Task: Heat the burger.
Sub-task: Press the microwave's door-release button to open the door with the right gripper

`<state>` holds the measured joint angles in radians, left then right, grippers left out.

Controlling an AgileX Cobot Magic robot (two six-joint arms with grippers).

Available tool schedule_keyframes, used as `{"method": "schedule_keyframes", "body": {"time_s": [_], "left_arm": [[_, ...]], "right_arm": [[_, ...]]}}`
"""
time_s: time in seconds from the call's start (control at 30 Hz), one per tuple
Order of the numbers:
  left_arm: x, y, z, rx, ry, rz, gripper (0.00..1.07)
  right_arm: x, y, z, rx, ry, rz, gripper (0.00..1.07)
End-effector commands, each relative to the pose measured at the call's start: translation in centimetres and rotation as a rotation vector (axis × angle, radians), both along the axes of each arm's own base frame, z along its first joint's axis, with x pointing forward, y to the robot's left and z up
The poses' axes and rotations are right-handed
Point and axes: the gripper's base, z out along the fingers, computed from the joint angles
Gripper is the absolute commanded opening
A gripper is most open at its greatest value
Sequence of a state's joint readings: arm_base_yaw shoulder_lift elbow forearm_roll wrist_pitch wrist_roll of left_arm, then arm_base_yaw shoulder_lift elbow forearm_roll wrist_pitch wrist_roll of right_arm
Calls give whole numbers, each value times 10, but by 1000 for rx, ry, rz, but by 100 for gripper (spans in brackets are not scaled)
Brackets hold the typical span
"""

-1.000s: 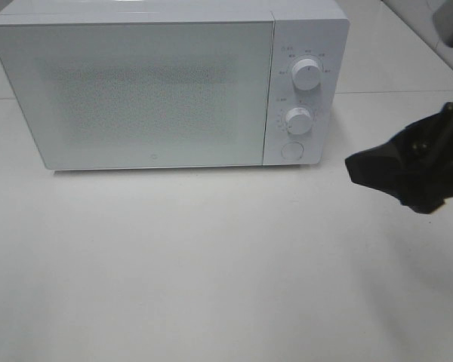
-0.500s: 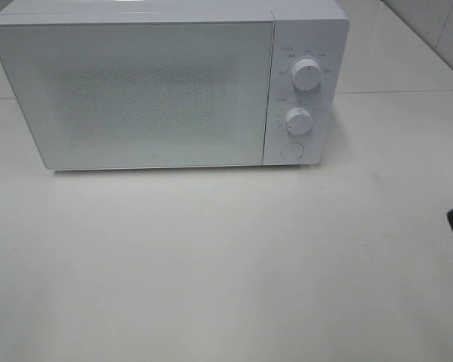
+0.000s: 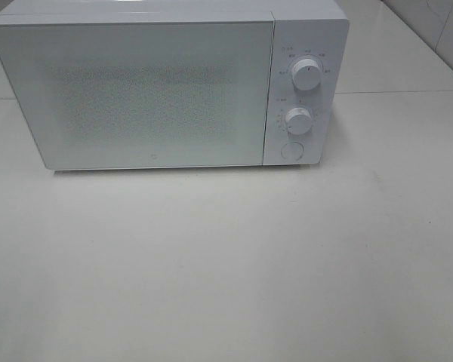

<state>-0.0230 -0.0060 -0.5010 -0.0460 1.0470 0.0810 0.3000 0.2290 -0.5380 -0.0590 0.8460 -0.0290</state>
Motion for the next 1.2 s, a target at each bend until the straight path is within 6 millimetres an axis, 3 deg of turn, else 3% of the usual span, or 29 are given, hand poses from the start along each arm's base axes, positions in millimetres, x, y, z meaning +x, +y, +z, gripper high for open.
{"method": "schedule_keyframes", "body": {"time_s": [0.03, 0.33, 0.5, 1.2], "left_arm": [[-3, 0, 0, -3, -29, 6, 100], [-3, 0, 0, -3, -29, 6, 100], [-3, 0, 0, -3, -29, 6, 100], [-2, 0, 0, -3, -24, 6, 100]], "right_arm": [[-7, -4, -4, 16, -26, -52, 76], [-30, -11, -2, 72, -116, -222, 76], [-46, -12, -12, 98, -91, -303, 76], [-46, -12, -20, 93, -55, -316, 76]]}}
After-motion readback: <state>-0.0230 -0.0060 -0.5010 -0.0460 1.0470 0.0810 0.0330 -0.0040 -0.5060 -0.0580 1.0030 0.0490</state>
